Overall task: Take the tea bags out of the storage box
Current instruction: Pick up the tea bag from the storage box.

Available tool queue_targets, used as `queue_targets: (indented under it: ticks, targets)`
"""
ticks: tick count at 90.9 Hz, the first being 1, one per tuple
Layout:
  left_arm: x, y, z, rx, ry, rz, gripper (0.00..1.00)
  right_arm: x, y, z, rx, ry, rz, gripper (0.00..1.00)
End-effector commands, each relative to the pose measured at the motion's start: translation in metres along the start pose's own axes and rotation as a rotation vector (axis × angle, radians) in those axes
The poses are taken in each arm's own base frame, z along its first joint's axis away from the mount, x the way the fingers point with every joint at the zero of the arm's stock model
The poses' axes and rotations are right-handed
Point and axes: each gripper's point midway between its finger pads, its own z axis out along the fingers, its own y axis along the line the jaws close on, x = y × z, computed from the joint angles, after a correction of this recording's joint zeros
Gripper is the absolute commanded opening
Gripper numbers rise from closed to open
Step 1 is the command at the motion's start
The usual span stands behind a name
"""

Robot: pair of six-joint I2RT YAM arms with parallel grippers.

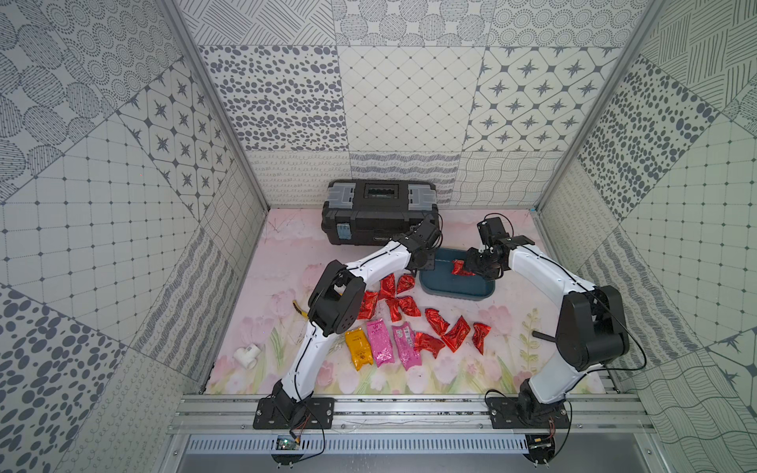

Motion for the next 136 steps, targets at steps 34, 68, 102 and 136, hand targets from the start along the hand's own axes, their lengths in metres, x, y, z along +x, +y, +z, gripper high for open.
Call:
queue_targets:
  ticks: [34,68,102,136]
  targets:
    - [-0.002,-0.001,-0.010,-0.001,-0.006,-0.020,0.00,-0.032,0.002,0.057,-0.014,-0.045,0.235,0.54]
    - [-0.002,-0.001,-0.010,-0.003,-0.007,-0.025,0.00,-0.034,0.000,0.047,-0.039,-0.058,0.233,0.07]
    - [-0.009,-0.004,-0.016,0.011,-0.032,-0.034,0.19,-0.027,0.008,-0.001,-0.120,-0.085,0.175,0.00]
    - [-0.035,-0.011,-0.059,0.067,-0.142,-0.066,0.54,0.067,-0.009,-0.076,-0.062,-0.005,0.006,0.00]
